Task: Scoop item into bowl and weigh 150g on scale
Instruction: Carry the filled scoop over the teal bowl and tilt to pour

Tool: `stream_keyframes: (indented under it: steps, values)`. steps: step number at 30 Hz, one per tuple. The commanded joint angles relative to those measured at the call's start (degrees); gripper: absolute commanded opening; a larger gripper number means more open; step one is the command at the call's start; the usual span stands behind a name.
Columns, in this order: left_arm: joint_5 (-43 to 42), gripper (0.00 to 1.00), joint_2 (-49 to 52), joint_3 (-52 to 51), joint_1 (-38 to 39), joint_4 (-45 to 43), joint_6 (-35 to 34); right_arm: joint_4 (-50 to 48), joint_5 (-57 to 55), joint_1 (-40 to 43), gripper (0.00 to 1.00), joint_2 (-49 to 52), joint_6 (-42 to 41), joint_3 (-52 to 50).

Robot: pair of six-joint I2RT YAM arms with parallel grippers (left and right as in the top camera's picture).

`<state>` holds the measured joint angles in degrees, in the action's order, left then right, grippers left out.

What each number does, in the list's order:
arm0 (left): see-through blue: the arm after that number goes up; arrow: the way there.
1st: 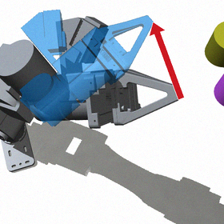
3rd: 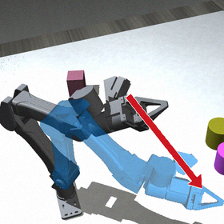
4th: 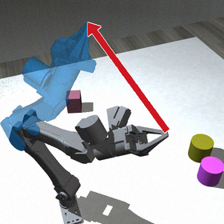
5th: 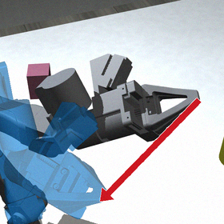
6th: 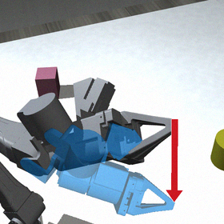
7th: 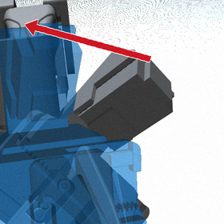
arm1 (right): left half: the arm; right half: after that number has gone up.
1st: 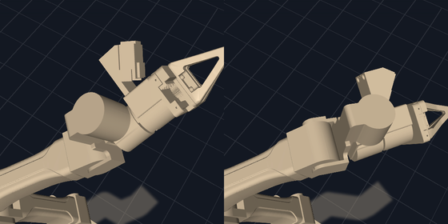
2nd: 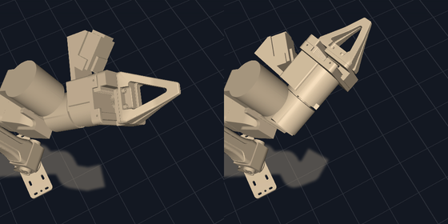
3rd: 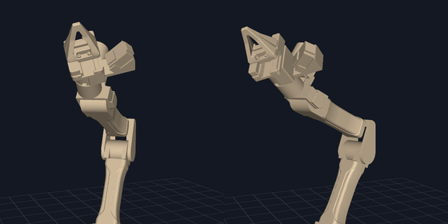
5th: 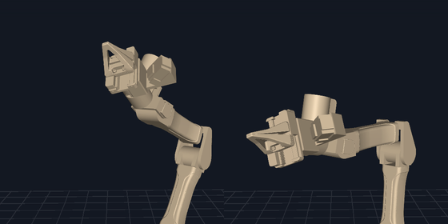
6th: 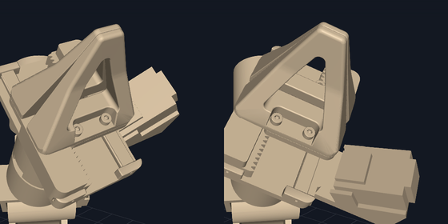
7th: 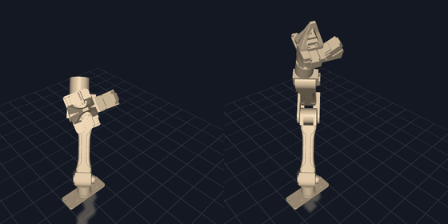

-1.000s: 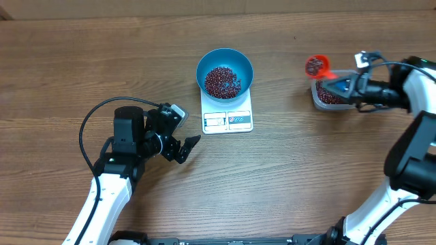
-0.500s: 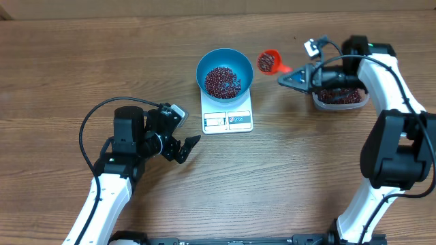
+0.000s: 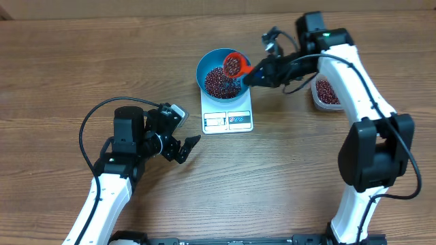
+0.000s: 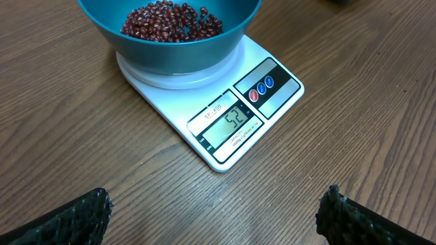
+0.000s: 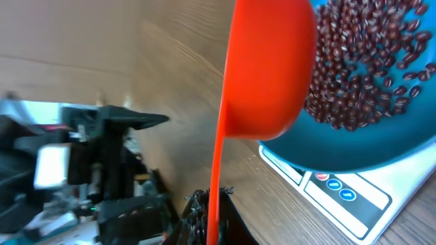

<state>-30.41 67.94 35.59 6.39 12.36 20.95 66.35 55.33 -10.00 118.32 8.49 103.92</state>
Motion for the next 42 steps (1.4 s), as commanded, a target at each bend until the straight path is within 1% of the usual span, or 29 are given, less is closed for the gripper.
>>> stream_keyframes:
  steps: [1,6,10,15,27,37,42]
  values:
    - [-0.48,1.0,0.2,0.15,0.48,-0.15,-0.61,-1.03,-8.15,-2.1,0.04,0.31,-4.24,1.95]
    - [-0.48,1.0,0.2,0.15,0.48,-0.15,-0.61,-2.08,-13.14,-5.16,0.04,0.31,-4.26,1.97]
    - [-0.48,1.0,0.2,0.15,0.48,-0.15,-0.61,-3.52,-18.53,-7.48,0.04,0.31,-6.84,1.97]
    - [-0.48,1.0,0.2,0.15,0.48,-0.15,-0.61,-4.63,-22.51,-9.79,0.04,0.31,-7.26,2.62]
    - [-0.48,1.0,0.2,0.15,0.48,-0.15,-0.61,-0.17,-42.1,-15.23,0.04,0.31,-7.23,9.7]
    - [-0.48,0.99,0.2,0.15,0.48,-0.15,-0.61,0.83,-53.11,-19.1,0.04,0.31,-7.21,10.23]
    - [-0.48,1.0,0.2,0.15,0.48,-0.17,-0.61,0.81,-60.76,-21.92,0.04,0.31,-7.21,10.23]
